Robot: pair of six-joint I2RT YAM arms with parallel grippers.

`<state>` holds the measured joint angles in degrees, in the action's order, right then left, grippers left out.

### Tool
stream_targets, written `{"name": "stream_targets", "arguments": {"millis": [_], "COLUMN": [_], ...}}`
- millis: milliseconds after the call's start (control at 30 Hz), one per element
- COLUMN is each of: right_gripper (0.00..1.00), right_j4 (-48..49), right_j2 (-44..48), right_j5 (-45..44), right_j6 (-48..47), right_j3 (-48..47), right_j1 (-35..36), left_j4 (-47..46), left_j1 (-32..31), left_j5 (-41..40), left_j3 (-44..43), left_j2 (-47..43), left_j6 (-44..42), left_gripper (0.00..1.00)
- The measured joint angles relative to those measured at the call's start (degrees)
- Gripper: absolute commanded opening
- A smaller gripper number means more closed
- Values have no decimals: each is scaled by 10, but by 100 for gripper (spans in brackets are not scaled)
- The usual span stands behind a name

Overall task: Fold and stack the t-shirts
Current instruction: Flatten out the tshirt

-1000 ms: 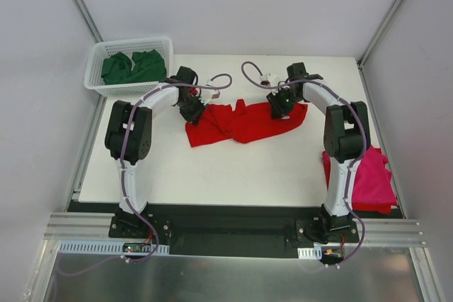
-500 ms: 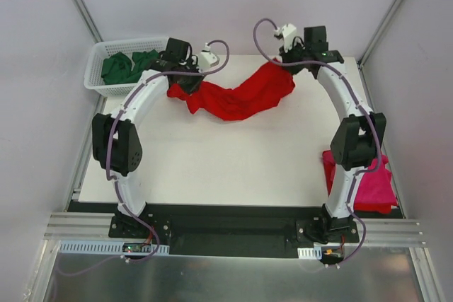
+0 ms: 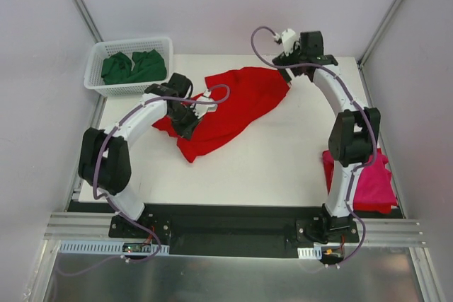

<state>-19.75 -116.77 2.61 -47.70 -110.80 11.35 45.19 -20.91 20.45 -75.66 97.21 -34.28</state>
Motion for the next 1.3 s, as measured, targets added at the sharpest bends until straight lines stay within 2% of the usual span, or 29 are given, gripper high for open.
{"name": "stream_targets", "arguments": {"millis": [133, 300, 433, 533, 600, 633, 667, 733, 767, 867, 967, 1167, 1300], "right_gripper": [96, 96, 96, 96, 96, 96, 96, 96, 96, 96, 96, 96, 98], "right_j4": [-66, -97, -94, -89, -85, -84, -83, -84, -84, -85, -80, -31, 17], "right_j2": [19, 86, 115, 106, 99, 97, 93, 86, 82, 71, 70, 69, 45], "right_j5": [47, 114, 149, 162, 167, 169, 171, 174, 175, 176, 177, 174, 166], "right_j6": [1, 2, 2, 4, 5, 7, 8, 10, 10, 11, 14, 43, 73], "right_j3": [101, 220, 271, 273, 273, 273, 272, 268, 262, 244, 235, 238, 229], "right_j1": [-4, -6, -6, -7, -8, -9, -9, -9, -10, -10, -10, -10, -10], "left_j4": [22, 20, 29, 63, 91, 109, 126, 170, 194, 251, 248, 75, -39], "left_j1": [0, 0, -1, -5, -9, -12, -15, -23, -29, -44, -48, -30, -30], "left_j5": [-12, -16, -25, -40, -49, -54, -57, -61, -62, -67, -77, -112, -130], "left_j3": [-12, -79, -120, -164, -192, -203, -209, -218, -219, -219, -219, -192, -168], "left_j2": [-55, -65, -55, -32, -15, -9, -4, 5, 10, 26, 26, -21, -4], "left_j6": [2, 5, 2, -12, -24, -30, -37, -57, -63, -81, -81, -34, 3], "left_gripper": [0, 1, 11, 15, 22, 26, 56, 96, 99, 99, 99, 99, 100]}}
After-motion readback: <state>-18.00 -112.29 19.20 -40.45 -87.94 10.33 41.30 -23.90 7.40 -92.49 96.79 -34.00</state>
